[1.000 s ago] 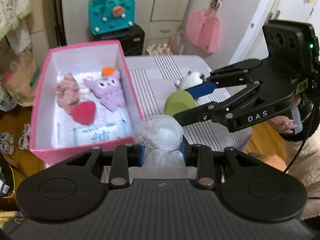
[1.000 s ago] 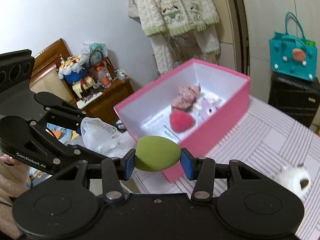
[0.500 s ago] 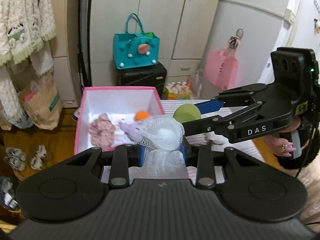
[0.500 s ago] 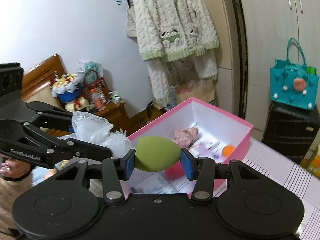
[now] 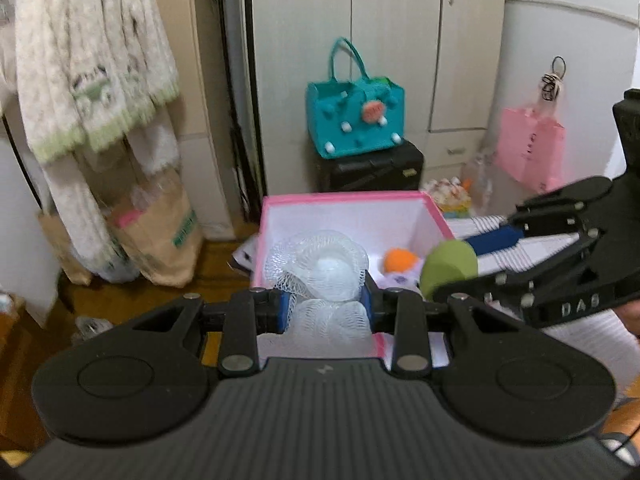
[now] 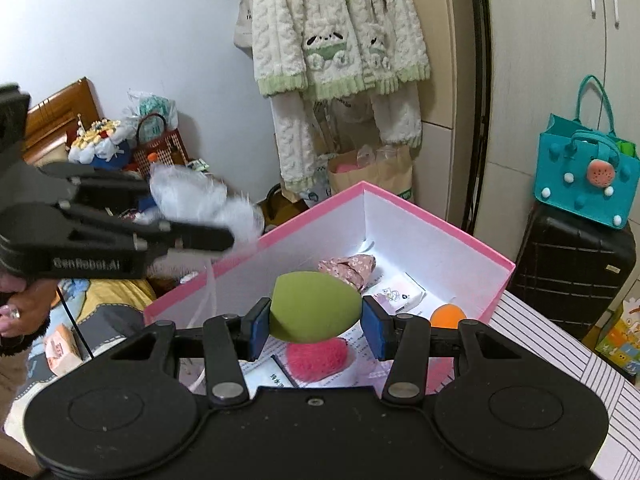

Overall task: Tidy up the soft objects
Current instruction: 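Carry the sponge in the right gripper while the left carries the puff to the box, then open both grippers dropping the sponge and puff into the box, then withdraw both tools from the box toward the white panda plush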

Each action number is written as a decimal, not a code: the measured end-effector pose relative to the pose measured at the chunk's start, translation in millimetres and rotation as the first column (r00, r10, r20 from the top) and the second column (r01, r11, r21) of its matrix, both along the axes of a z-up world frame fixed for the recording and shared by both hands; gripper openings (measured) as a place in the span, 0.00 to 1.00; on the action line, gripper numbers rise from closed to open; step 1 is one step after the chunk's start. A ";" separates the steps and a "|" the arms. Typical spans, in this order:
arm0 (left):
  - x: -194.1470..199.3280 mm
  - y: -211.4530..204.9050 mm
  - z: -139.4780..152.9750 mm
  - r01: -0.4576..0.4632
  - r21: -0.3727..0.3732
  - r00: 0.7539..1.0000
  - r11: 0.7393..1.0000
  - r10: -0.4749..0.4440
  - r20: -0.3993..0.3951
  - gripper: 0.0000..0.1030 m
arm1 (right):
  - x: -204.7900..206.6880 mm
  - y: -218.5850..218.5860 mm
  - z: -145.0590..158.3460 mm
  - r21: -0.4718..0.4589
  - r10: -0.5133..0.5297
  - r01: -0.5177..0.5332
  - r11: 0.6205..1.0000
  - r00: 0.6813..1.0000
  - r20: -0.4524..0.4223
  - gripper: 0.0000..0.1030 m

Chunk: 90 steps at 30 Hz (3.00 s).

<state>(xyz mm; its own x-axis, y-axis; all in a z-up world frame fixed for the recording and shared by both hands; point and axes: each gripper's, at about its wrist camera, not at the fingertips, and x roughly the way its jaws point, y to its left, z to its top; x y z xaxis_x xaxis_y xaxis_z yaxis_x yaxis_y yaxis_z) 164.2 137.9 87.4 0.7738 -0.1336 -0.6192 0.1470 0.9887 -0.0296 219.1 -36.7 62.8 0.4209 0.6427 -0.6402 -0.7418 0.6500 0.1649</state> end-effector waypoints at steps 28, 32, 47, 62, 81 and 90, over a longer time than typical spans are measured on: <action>21.5 -11.1 -51.6 0.045 0.124 0.995 0.991 -0.033 -0.093 0.67 | 15.8 34.4 -59.8 -0.230 0.061 -0.073 0.970 0.996 -0.059 0.62; 16.1 -18.6 -46.3 0.046 0.173 0.998 0.984 -0.037 -0.055 0.76 | 11.9 25.0 -51.8 -0.180 0.001 -0.012 0.984 0.998 -0.059 0.64; -26.6 -21.7 -0.7 0.093 0.073 0.994 0.993 -0.088 -0.063 0.83 | -64.9 -30.5 14.5 -0.058 -0.029 0.032 0.998 0.999 0.040 0.69; -85.1 -41.6 36.3 0.184 0.016 0.979 0.983 -0.181 -0.098 0.98 | -142.8 -81.2 44.0 -0.039 -0.113 0.118 0.992 0.987 0.111 0.94; -106.0 -117.6 2.1 0.401 -0.014 0.891 0.916 -0.393 -0.226 1.00 | -188.5 -176.0 -11.2 0.138 -0.273 0.265 0.954 0.961 0.042 0.94; -93.9 -129.1 -20.4 0.407 -0.064 0.890 0.911 -0.411 -0.199 1.00 | -190.3 -198.7 -49.4 0.135 -0.323 0.305 0.943 0.937 0.133 0.94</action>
